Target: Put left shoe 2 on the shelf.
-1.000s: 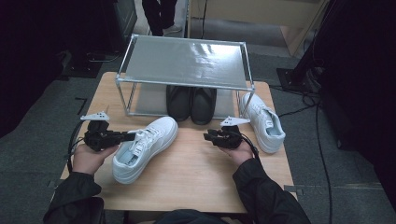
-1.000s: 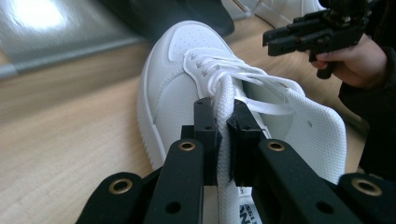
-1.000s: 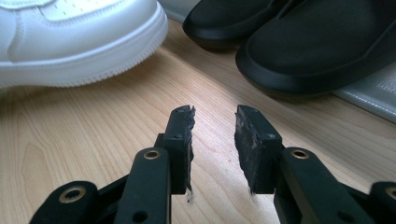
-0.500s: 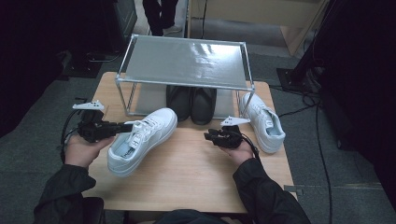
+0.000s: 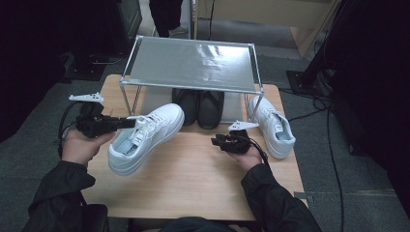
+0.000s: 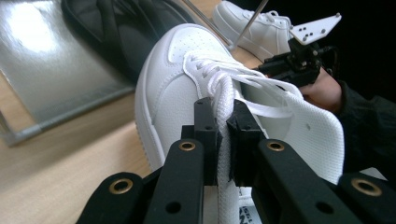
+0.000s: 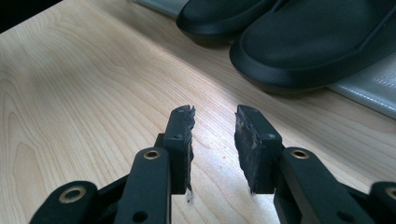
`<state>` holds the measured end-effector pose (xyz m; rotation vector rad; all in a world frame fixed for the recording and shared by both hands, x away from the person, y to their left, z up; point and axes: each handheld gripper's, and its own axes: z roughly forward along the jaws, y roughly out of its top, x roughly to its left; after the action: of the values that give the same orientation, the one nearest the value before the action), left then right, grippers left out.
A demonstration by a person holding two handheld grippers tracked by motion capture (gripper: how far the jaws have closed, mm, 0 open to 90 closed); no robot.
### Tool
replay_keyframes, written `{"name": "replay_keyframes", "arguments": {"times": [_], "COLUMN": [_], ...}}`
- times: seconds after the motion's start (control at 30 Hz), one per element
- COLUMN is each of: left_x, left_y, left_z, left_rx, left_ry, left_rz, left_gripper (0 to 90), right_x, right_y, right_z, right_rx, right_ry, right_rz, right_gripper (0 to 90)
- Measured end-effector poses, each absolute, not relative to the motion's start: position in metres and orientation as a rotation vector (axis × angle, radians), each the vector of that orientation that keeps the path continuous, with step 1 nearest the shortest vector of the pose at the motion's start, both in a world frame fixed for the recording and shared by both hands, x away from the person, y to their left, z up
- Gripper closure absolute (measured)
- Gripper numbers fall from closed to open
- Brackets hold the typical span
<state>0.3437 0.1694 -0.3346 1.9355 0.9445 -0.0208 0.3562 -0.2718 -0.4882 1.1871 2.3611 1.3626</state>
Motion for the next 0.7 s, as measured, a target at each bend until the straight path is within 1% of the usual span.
{"name": "replay_keyframes", "arguments": {"times": [0.33, 0.7], "left_x": [0.345, 0.358], "left_y": [0.172, 0.169], "left_z": [-0.301, -0.254], "left_rx": [1.91, 1.903], "left_ry": [0.909, 0.877], "left_rz": [0.014, 0.061], "left_gripper": [85.1, 85.1], "right_x": [0.356, 0.357], "right_y": [-0.272, -0.273], "right_z": [-0.489, -0.49], "right_rx": [1.196, 1.196], "right_ry": [2.364, 2.359], "right_rz": [1.36, 1.357], "right_gripper": [66.9, 66.9]}}
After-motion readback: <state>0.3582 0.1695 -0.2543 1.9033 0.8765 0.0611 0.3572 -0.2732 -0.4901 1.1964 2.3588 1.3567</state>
